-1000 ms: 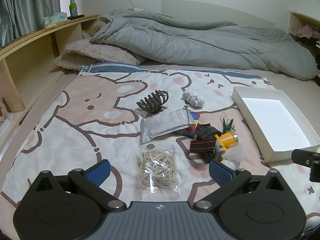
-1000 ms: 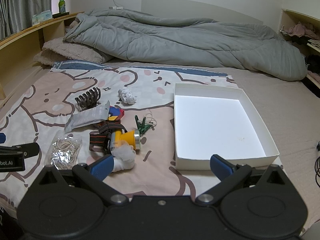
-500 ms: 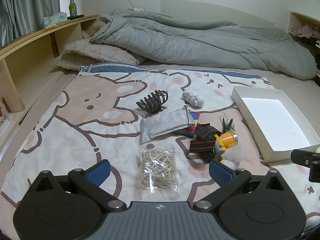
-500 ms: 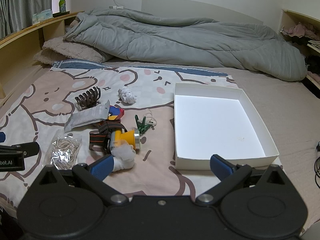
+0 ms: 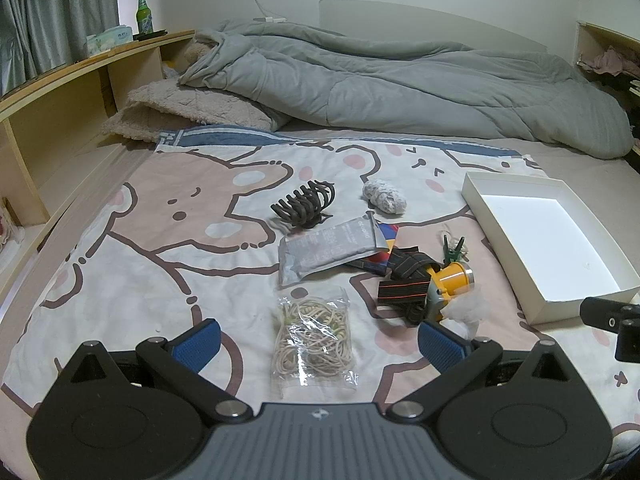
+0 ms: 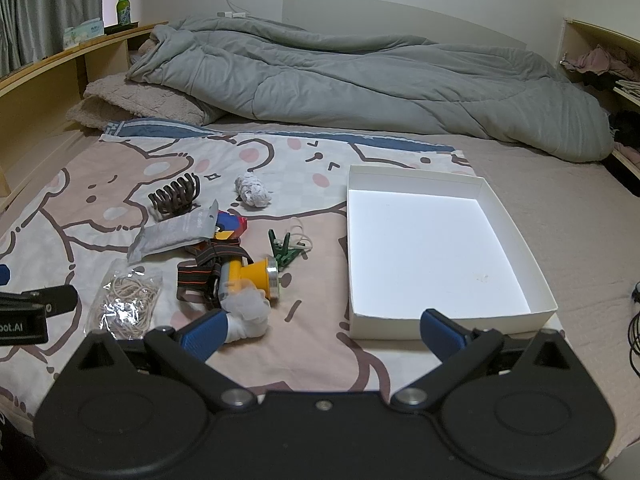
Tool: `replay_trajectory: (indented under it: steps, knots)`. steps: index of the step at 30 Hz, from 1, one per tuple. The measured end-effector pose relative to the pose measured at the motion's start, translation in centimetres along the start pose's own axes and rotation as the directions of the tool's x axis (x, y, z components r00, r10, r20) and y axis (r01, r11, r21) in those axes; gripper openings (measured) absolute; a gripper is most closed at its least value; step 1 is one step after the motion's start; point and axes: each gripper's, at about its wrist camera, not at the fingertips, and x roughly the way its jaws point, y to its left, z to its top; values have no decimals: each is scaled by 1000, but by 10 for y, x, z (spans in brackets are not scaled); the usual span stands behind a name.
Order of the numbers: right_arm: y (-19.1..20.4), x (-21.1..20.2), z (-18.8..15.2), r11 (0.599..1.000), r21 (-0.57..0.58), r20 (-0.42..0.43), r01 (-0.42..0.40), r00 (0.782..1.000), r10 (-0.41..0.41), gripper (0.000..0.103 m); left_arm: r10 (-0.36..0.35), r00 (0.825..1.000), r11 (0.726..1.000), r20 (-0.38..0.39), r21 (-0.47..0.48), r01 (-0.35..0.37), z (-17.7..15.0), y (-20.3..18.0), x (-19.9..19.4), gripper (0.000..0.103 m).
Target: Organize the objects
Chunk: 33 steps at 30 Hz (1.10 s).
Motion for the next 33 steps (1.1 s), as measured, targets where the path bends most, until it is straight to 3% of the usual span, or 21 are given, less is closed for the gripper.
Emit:
replay_trajectory:
  steps: [33]
  knots:
    - [0,0,0,1000,-2,-2,0,1000,0,103,-18,1000,1000,1,16,18,0,0,0,103]
